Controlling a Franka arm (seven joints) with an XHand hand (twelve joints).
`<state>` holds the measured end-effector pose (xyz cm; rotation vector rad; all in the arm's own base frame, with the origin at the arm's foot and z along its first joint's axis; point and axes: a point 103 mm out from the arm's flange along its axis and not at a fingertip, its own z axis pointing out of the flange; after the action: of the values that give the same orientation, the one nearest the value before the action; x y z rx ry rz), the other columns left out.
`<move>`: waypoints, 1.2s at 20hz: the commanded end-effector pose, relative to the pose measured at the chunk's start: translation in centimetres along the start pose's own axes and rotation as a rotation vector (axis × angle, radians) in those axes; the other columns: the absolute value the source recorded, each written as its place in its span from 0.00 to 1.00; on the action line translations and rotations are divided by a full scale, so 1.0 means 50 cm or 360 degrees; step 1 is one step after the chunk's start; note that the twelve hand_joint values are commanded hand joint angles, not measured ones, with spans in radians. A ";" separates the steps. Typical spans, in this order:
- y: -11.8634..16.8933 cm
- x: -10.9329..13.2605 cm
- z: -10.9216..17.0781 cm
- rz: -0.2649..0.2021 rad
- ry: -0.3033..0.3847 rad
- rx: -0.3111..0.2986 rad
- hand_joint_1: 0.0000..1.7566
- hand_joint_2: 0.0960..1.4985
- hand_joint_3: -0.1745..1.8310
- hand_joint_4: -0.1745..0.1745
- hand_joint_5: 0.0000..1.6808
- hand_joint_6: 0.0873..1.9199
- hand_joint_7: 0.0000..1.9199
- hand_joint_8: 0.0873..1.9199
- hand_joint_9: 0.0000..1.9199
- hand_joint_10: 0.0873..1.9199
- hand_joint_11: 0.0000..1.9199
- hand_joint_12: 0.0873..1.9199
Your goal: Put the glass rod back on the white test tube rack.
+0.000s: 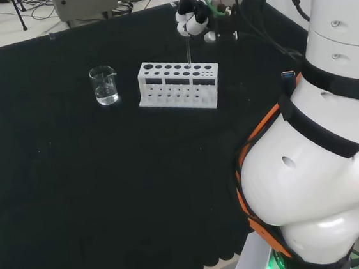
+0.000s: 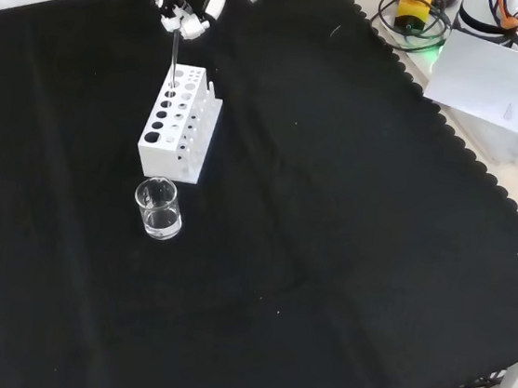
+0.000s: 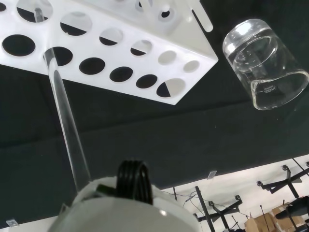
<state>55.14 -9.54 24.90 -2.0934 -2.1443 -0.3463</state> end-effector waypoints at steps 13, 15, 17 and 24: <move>-0.008 -0.013 0.004 -0.0008 0.0051 0.0062 0.75 0.33 0.50 0.10 0.71 0.37 0.72 0.32 0.88 0.37 0.88 0.41; -0.006 -0.010 0.006 -0.0013 0.0043 0.0085 0.78 0.25 0.53 0.04 0.61 0.42 0.65 0.32 0.88 0.38 0.91 0.46; -0.004 -0.005 0.005 -0.0017 0.0035 0.0102 0.79 0.20 0.57 0.01 0.52 0.46 0.58 0.35 0.89 0.40 0.93 0.51; -0.005 -0.003 -0.007 -0.0006 -0.0003 0.0090 0.80 0.17 0.58 0.00 0.39 0.47 0.49 0.37 0.90 0.42 0.99 0.55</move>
<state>55.02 -9.71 24.90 -2.0500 -2.1316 -0.2840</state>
